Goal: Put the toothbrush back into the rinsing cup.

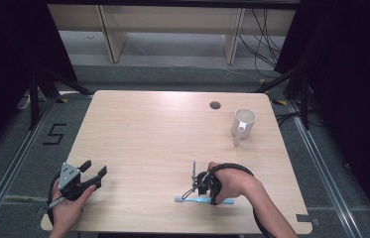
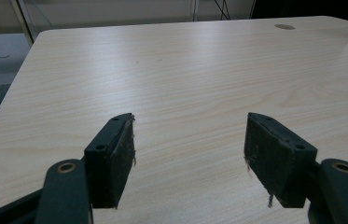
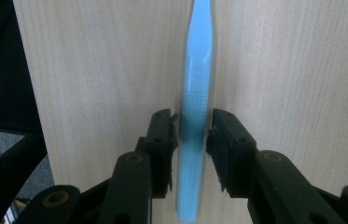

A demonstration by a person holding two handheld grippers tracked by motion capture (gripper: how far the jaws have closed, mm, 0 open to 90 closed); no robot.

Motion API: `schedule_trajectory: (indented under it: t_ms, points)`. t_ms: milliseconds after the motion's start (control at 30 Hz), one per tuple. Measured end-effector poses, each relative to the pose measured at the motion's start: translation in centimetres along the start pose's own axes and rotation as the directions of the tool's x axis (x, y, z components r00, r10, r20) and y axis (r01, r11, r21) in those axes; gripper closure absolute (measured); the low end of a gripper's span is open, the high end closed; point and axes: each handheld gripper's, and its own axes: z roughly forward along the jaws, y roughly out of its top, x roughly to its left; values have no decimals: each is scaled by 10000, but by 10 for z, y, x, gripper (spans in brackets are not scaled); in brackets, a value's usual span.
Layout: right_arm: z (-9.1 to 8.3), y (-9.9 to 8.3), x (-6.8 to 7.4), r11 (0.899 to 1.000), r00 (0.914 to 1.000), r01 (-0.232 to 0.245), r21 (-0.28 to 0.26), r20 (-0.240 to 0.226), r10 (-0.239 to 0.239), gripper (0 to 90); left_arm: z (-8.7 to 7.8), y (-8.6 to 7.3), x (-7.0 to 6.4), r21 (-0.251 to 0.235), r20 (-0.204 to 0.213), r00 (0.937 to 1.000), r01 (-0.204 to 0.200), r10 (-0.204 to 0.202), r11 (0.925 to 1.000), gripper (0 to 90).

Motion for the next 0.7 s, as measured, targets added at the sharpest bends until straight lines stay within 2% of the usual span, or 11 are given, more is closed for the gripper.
schedule_trajectory:
  t_ms: [67,100,267,300,333,367,400,433,533,700]
  points:
    - [2,0,-1,9995,9998,185,-249,-83,-187,698,0,0,0,3,2,10000,3,-3,10000,330]
    - [0,1,-1,9998,9998,174,48,1,-174,699,0,0,0,13,3,10000,-5,5,10000,330]
    - [1,2,-1,9999,10000,68,81,-38,-68,700,0,0,0,17,11,10000,-4,4,10000,330]
    - [4,1,0,9994,9997,-170,-303,-203,164,702,0,0,0,23,13,10000,2,-2,10000,330]
    - [3,2,0,9997,9998,-123,-203,-144,121,703,0,0,0,4,16,10000,20,-20,10000,330]
    - [1,3,0,9999,10000,-85,142,-10,85,704,0,0,0,-2,16,10000,23,-23,10000,330]
    - [1,3,0,9999,10000,-66,115,-3,66,706,0,0,0,-3,17,10000,24,-24,10000,330]
    - [1,3,-1,9998,9999,157,86,5,-157,708,0,0,0,0,18,10000,23,-23,10000,330]
    - [1,4,0,9998,9999,-105,147,-15,105,711,0,0,0,1,25,10000,16,-16,10000,330]
    - [3,3,-1,9998,10000,-64,200,50,63,716,0,0,0,-2,31,10000,7,-7,10000,330]
